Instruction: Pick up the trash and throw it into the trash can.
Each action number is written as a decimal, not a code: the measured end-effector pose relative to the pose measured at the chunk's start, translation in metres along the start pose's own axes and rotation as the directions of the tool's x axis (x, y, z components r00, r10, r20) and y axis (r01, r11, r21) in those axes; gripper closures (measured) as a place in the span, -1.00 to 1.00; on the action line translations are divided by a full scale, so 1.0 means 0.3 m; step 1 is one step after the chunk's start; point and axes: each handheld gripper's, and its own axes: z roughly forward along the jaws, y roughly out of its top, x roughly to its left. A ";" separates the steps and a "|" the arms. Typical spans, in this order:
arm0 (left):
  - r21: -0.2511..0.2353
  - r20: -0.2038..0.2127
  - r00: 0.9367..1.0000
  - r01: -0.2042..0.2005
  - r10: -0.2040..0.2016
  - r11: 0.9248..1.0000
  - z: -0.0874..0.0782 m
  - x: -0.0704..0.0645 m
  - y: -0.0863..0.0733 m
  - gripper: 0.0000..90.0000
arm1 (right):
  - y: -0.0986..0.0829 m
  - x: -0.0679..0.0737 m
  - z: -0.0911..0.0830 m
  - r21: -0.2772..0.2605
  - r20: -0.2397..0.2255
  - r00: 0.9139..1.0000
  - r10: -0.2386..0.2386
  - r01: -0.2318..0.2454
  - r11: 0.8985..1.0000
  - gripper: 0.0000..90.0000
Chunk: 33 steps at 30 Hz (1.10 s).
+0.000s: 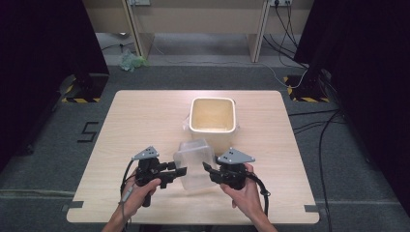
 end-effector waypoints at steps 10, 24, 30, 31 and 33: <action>0.004 0.001 0.999 -0.048 0.048 0.999 -0.018 -0.041 0.118 0.18 | 0.060 -0.017 -0.053 -0.006 0.021 1.000 -0.005 0.005 1.000 0.35; -0.004 -0.013 0.996 -0.090 0.090 0.996 -0.033 -0.076 0.203 0.18 | 0.093 -0.027 -0.095 -0.055 0.028 1.000 0.010 -0.008 0.998 0.38; -0.004 -0.004 0.996 -0.085 0.085 0.996 -0.026 -0.074 0.219 0.18 | 0.138 -0.020 -0.127 -0.099 0.055 0.998 -0.015 0.021 0.995 0.39; -0.007 0.005 0.996 -0.085 0.085 0.996 -0.024 -0.075 0.232 0.18 | 0.156 -0.024 -0.138 -0.116 0.062 0.998 -0.024 0.031 0.993 0.39; -0.007 0.003 0.996 -0.090 0.090 0.996 -0.024 -0.077 0.240 0.18 | 0.166 -0.025 -0.144 -0.119 0.063 0.998 -0.024 0.031 0.992 0.39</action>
